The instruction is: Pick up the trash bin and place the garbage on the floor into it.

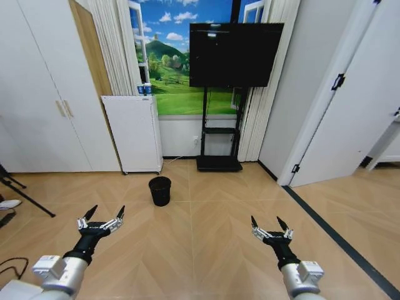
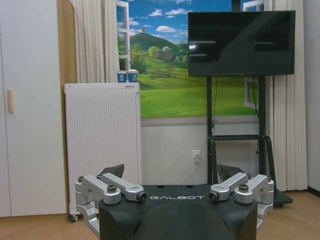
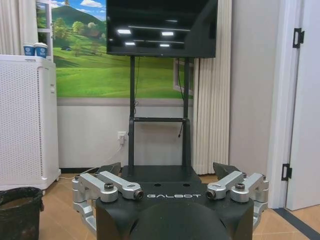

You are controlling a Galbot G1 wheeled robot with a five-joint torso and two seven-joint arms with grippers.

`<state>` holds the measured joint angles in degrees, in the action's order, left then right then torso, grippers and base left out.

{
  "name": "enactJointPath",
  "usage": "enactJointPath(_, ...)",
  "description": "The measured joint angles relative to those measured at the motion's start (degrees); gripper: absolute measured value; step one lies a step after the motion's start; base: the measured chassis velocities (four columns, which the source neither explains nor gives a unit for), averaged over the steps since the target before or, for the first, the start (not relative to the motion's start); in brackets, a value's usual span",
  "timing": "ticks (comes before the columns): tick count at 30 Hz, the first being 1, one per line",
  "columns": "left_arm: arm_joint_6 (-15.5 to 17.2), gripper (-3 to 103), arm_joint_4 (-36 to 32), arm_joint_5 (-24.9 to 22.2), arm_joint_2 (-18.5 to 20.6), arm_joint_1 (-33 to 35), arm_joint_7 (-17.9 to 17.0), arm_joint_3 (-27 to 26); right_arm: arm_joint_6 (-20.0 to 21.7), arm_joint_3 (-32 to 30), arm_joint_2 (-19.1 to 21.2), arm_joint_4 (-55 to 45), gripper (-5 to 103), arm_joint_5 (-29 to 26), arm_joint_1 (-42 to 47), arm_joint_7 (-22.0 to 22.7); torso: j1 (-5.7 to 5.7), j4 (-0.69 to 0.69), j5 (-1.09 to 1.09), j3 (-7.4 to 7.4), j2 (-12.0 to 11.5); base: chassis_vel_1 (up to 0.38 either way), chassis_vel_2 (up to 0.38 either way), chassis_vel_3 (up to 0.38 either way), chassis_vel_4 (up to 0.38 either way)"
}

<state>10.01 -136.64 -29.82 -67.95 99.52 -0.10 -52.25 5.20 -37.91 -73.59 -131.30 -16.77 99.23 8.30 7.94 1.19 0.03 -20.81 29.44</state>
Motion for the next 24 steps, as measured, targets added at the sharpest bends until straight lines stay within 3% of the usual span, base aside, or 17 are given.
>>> enactJointPath(6,0.00,100,0.01,0.00,0.00,-0.01,0.00,0.01,0.00,0.00,0.00,0.00,100,0.00,-0.06,0.00,0.06,-0.07,-0.02,-0.04,-0.03,-0.069,0.025,0.064,-0.027)
enactJointPath(24,0.00,100,0.01,0.00,0.00,0.00,0.00,0.01,0.00,0.01,0.00,0.00,100,0.00,-0.04,0.00,0.04,-0.04,-0.03,-0.02,-0.02,0.000,0.008,0.008,-0.005)
